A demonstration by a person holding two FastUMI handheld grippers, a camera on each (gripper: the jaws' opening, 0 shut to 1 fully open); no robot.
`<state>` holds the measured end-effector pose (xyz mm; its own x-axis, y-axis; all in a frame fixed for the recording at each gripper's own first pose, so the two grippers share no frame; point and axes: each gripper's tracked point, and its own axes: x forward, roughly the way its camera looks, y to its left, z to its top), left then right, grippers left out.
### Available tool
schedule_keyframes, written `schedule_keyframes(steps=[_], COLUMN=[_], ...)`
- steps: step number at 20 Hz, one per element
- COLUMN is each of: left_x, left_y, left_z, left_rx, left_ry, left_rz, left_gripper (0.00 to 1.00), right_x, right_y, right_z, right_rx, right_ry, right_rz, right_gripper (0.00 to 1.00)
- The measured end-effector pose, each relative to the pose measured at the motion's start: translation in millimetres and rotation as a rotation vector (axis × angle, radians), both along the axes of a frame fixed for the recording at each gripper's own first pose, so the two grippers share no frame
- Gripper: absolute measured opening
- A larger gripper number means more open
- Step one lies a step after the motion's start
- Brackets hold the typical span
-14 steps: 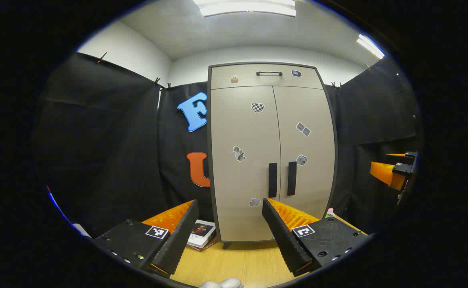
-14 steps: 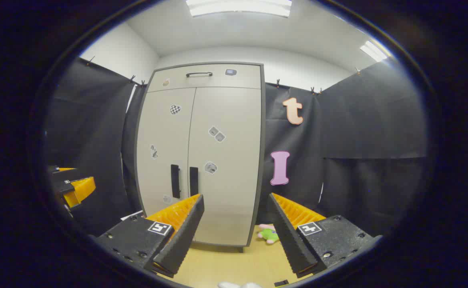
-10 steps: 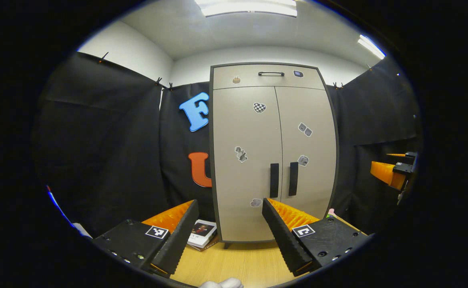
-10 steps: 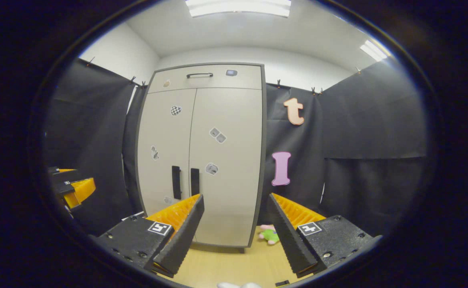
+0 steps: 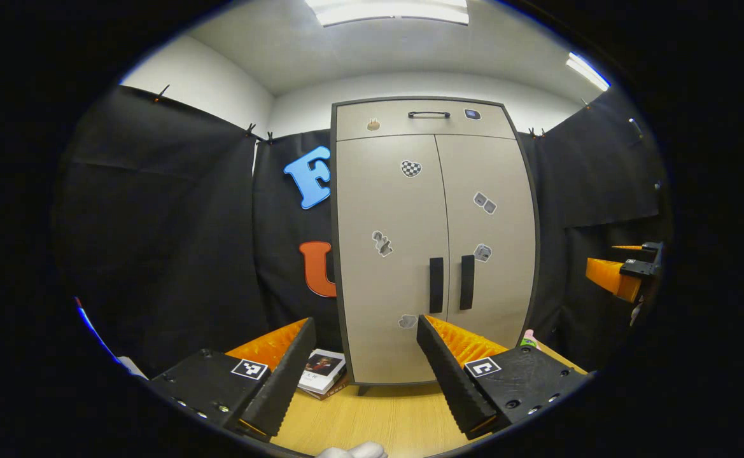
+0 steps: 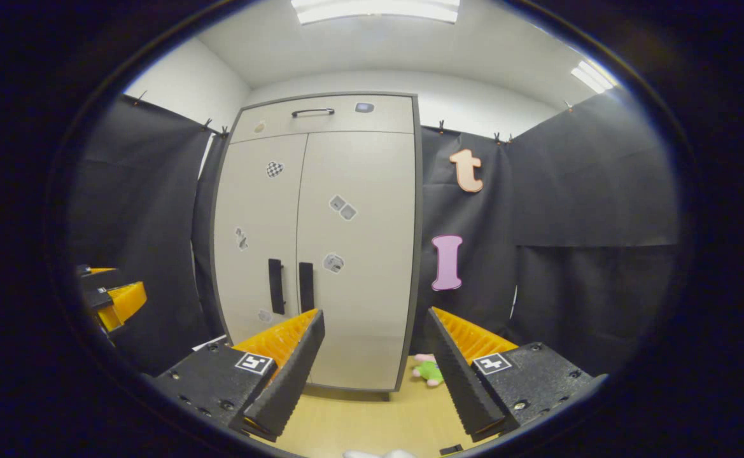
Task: Open the right door of the double-door shoe cabinet with the right hand, and open the left door with the left hand.
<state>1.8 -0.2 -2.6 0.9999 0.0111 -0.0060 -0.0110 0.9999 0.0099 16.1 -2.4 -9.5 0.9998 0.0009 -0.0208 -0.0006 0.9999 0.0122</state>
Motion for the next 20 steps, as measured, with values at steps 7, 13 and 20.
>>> schedule_keyframes(steps=[7,13,20], left_x=[-2,-7,-15], left_y=[5,17,36], left_z=[-3,-9,-20], left_rx=[0.002,0.008,-0.006], left_ry=[0.009,0.028,0.056], left_rz=[0.014,0.057,0.117], left_gripper=[0.96,0.96,0.96], right_x=[28,87,181], right_y=[16,60,117], right_z=[-12,-23,-42], right_rx=[0.02,0.045,0.066], right_ry=[0.019,0.023,0.057], right_rz=[0.003,0.047,0.073], right_gripper=[0.99,0.99,0.99])
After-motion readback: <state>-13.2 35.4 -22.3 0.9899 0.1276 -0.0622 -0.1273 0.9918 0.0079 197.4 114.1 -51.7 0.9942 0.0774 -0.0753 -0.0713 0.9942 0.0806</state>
